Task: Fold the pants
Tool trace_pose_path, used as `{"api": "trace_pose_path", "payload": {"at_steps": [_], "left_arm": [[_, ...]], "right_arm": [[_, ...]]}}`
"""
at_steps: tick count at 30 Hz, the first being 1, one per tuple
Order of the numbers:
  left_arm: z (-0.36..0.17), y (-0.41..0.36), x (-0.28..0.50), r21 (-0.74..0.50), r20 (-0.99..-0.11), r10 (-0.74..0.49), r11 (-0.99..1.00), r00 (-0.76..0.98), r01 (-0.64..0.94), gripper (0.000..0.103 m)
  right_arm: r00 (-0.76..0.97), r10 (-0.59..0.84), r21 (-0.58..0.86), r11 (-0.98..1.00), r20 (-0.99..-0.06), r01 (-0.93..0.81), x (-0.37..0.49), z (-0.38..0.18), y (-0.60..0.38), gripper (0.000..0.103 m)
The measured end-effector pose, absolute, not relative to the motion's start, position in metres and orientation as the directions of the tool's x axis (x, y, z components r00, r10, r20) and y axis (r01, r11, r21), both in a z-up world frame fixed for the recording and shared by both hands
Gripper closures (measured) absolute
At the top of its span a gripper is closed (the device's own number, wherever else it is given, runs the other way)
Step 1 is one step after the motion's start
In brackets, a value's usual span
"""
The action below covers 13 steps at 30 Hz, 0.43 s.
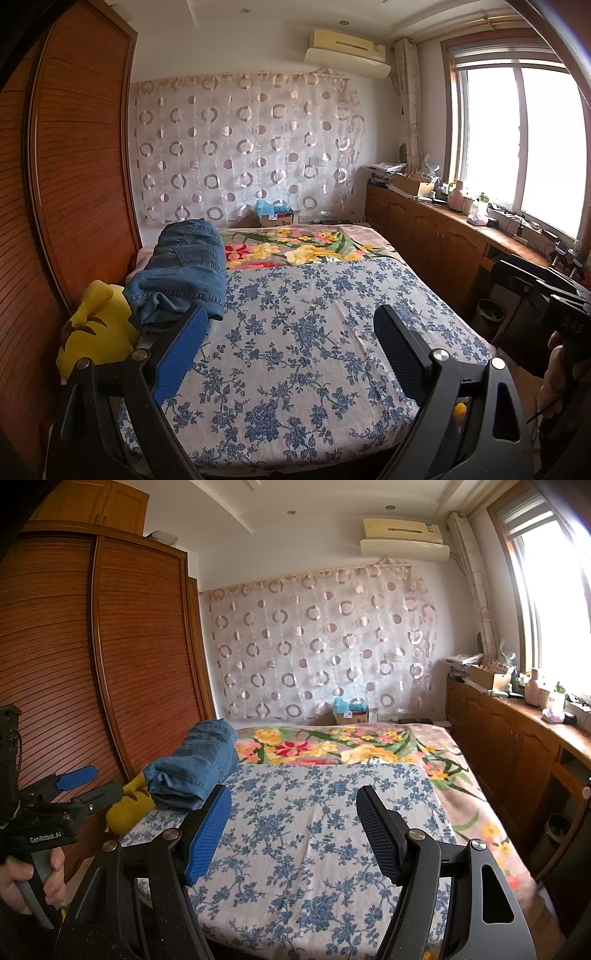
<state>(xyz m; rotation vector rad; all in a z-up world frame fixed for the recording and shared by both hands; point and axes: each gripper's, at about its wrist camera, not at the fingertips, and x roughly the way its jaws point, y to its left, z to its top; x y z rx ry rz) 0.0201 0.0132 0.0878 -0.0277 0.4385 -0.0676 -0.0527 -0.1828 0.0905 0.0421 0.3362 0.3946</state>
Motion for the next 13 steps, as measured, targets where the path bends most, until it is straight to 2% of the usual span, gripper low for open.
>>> {"api": "trace_pose_path", "payload": {"at_steps": [13], "left_arm": [[0.0874,0.0120,0.0202,-0.041,-0.422,-0.072,0.997,0.904,0.060,0.011]], "right_arm": [[0.870,0.381,0.105,0.924,-0.314,-0.367,-0.0536,0.0906,-0.1811,0.031]]}}
